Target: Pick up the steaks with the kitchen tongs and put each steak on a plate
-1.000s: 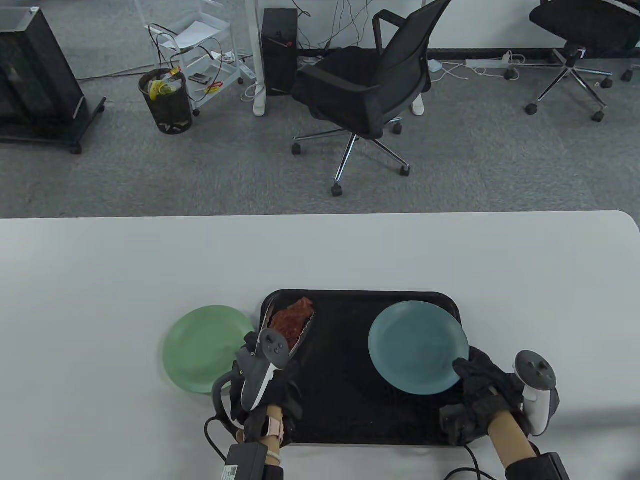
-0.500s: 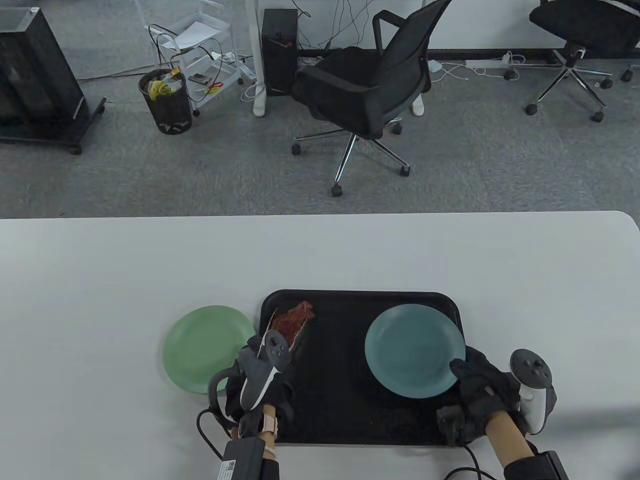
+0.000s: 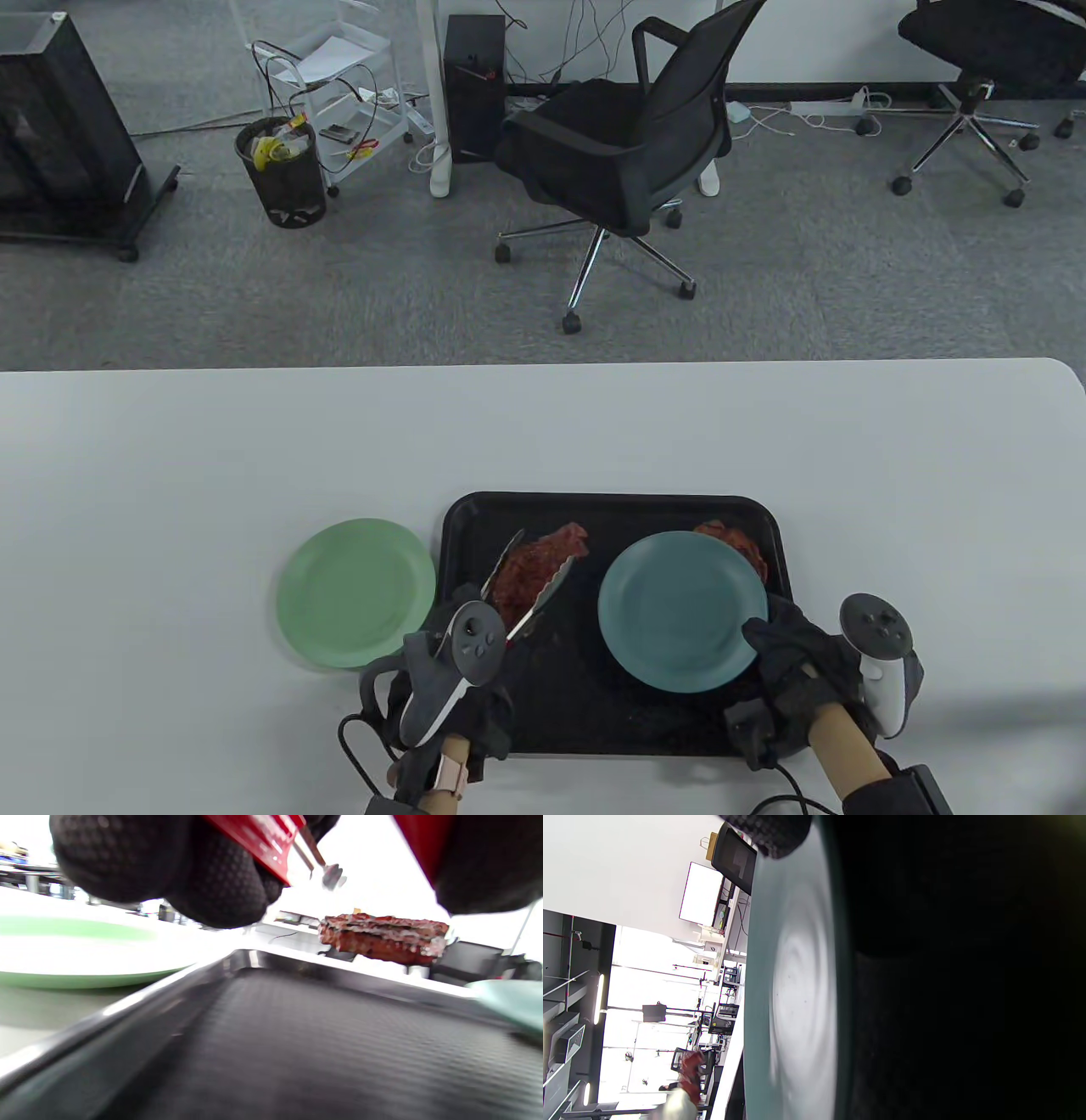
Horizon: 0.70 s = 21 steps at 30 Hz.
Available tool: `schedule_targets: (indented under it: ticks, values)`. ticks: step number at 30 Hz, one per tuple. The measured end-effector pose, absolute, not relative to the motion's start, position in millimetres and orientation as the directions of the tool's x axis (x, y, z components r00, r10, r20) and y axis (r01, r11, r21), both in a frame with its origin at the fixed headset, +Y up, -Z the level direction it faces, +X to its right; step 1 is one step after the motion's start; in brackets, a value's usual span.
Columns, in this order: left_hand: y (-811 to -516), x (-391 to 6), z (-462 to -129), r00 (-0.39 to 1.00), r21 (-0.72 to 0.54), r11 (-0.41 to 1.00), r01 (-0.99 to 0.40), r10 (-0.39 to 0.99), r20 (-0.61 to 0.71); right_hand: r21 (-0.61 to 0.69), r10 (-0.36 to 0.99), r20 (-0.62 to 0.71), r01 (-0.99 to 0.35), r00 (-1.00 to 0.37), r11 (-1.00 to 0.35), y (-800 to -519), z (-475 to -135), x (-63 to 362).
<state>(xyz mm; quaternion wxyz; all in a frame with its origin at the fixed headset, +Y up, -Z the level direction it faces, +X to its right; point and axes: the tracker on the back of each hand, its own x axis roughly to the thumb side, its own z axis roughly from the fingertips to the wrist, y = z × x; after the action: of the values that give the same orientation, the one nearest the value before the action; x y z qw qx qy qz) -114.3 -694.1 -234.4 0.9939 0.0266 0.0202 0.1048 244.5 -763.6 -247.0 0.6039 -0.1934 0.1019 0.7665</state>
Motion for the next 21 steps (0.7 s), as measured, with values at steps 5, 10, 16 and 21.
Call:
schedule_targets:
  ticks: [5, 10, 16, 21]
  values:
    - [-693, -77, -224, 0.957, 0.031, 0.965, -0.260, 0.253, 0.140, -0.047, 0.885, -0.422, -0.970, -0.196, -0.238, -764, -246, 241]
    - [-698, -46, -221, 0.957, -0.003, 0.981, -0.194, 0.190, 0.218, -0.031, 0.894, -0.417, -0.980, -0.166, -0.197, -767, -246, 239]
    - [-709, -35, -226, 0.963, -0.039, 0.988, -0.146, 0.151, 0.221, 0.001, 0.906, -0.397, -0.988, -0.144, -0.156, -771, -249, 238]
    - [-714, -39, -229, 0.964, -0.101, 0.983, -0.156, 0.174, 0.202, 0.040, 0.901, -0.400, -0.985, -0.168, -0.166, -770, -249, 236]
